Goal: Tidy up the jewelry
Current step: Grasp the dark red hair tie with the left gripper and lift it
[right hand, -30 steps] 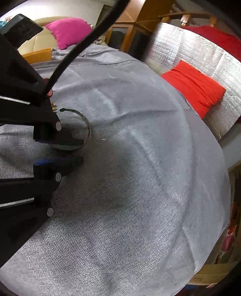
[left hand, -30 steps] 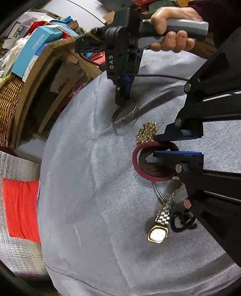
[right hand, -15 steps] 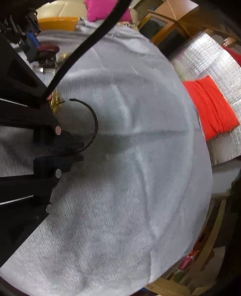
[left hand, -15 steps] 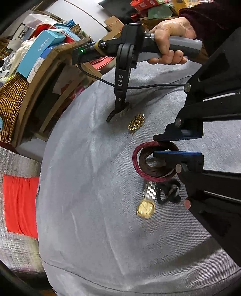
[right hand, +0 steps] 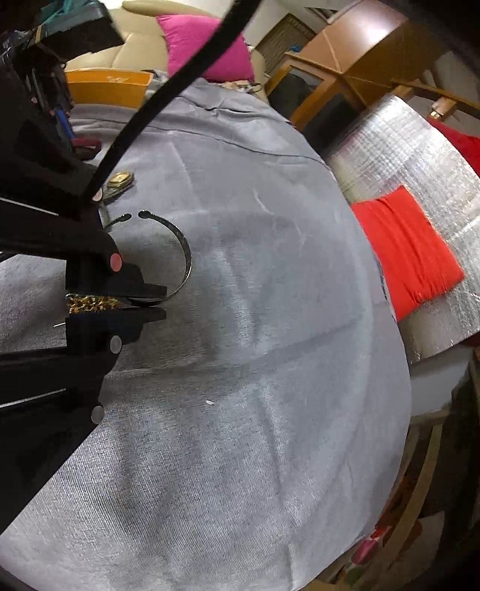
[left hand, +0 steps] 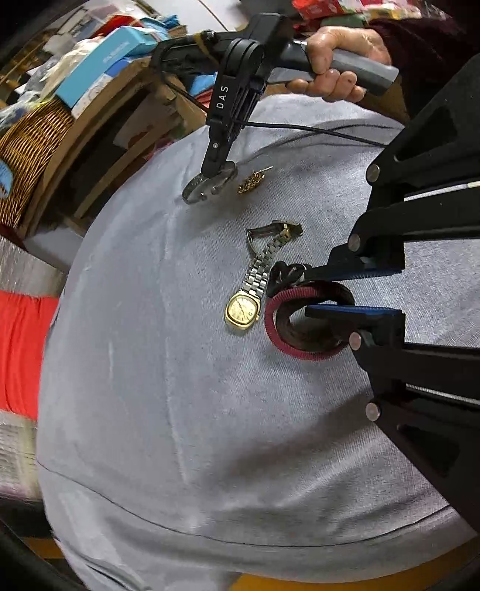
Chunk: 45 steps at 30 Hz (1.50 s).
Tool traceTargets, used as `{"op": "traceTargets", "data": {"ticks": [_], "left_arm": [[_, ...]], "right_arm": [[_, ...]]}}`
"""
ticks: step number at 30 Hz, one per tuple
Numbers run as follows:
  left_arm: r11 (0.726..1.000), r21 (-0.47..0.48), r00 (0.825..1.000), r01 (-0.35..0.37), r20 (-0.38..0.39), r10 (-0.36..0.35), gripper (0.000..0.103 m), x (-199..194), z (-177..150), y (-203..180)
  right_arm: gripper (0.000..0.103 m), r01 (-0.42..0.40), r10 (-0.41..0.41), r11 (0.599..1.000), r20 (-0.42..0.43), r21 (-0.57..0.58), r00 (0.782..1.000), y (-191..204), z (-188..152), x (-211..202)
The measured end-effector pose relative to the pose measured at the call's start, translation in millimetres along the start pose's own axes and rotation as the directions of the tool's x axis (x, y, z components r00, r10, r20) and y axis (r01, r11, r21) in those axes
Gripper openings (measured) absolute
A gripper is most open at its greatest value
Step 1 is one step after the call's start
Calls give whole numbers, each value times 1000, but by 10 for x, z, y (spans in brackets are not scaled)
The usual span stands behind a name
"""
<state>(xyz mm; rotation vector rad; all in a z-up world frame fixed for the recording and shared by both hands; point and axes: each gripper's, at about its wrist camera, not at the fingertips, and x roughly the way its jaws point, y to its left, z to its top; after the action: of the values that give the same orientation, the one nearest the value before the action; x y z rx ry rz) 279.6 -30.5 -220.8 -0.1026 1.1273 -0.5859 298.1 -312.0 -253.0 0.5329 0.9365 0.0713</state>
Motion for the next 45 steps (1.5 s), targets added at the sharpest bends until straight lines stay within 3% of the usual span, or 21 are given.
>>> {"op": "traceTargets", "data": {"ticks": [5,11,14,20,28,31,32,35,40,45], "left_arm": [[1000,-4,1000,0,30,0,21,-104,32,82],[1000,9,999,-26,25,25,21,-128,-4,132],[996,13,996,-85,1,85,37,-60,-31,129],[991,110,997,-77,31,74,38,-123,-94,-45],[967,241,997,-82,12,82,38,24,-174,-327],[962,248,993,-117,14,117,29,95,-139,-304],[963,240,992,-123,7,125,21,123,-120,-289],[972,209,994,-107,-1,110,10,113,-99,-204],[971,233,998,-63,41,55,8,-13,-127,-225],[965,233,993,-121,16,121,8,150,-94,-219]], "right_arm": [[6,7,-8,999,12,38,1000,-77,24,-17],[6,-8,8,999,4,46,1000,-44,36,19],[6,-12,12,999,4,38,1000,-18,20,5],[6,0,0,998,-2,57,1000,-111,26,-13],[6,-7,8,997,-9,70,1000,-156,20,-23],[6,-7,7,998,-11,70,1000,-165,19,-16],[6,-7,8,997,-12,72,1000,-173,20,-16],[6,-4,5,997,-13,72,1000,-175,23,-9],[6,-2,3,997,-12,72,1000,-176,19,-14],[6,-4,5,997,-11,71,1000,-163,-1,-7]]}}
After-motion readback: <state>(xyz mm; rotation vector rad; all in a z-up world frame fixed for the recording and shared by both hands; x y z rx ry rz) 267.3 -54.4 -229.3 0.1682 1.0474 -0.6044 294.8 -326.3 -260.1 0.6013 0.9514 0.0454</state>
